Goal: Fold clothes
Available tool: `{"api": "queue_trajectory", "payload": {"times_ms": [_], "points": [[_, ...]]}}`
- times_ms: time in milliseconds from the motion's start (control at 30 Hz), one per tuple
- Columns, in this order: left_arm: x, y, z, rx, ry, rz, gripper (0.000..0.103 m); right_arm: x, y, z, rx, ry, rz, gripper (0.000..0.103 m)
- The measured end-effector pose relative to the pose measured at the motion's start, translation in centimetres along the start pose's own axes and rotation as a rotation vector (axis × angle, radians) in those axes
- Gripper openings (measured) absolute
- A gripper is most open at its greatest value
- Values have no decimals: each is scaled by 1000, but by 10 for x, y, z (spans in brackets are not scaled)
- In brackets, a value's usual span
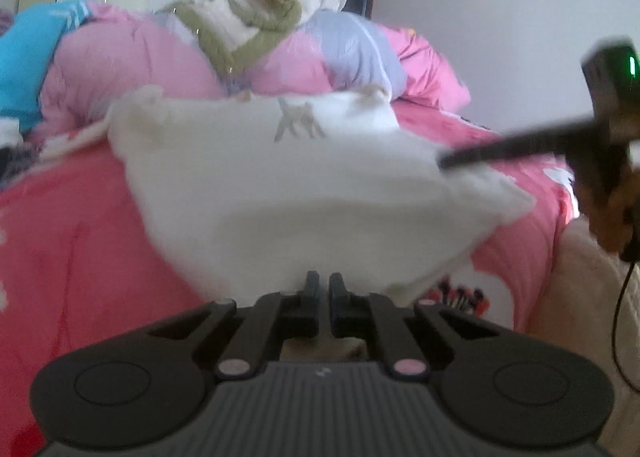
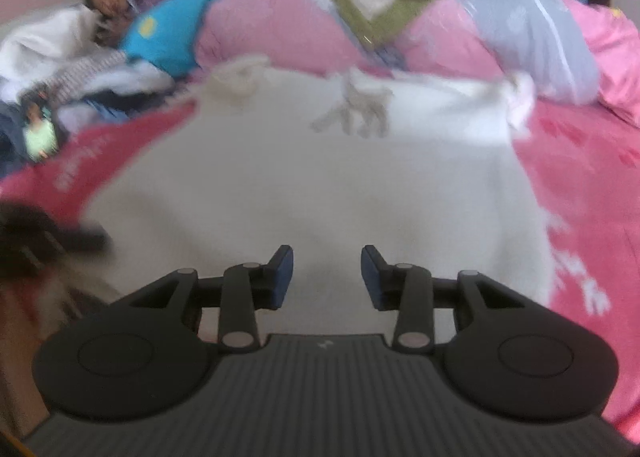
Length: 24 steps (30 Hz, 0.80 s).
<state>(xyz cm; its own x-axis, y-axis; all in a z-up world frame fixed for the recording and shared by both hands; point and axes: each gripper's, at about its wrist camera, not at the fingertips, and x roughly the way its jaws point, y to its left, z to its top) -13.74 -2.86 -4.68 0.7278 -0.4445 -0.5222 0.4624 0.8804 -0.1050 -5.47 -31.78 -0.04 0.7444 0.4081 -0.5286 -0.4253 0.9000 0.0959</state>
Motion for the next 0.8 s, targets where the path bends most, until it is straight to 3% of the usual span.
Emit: {"api": "queue_trajectory", "payload": {"times_ms": [100,200,333,600,700,800], "points": [[-1,4,-4,-18,4,-17,5,16,22,27,-11,15,92,37],[-1,9,-8,-38,6,-35,6,56,41,50,-9,97,157,37],[-1,17,-9,-71,11,-59,6,161,39,64,29,299,126,37],[-2,23,-9,-113,6,-87,6,185,13,116,270,299,135,40],[-1,26,-9,-125,9,-101,6,156,24,113,244,324,228,42],[-1,29,-9,-134,10,-112,6,161,53,98,147,396,258,42]]}}
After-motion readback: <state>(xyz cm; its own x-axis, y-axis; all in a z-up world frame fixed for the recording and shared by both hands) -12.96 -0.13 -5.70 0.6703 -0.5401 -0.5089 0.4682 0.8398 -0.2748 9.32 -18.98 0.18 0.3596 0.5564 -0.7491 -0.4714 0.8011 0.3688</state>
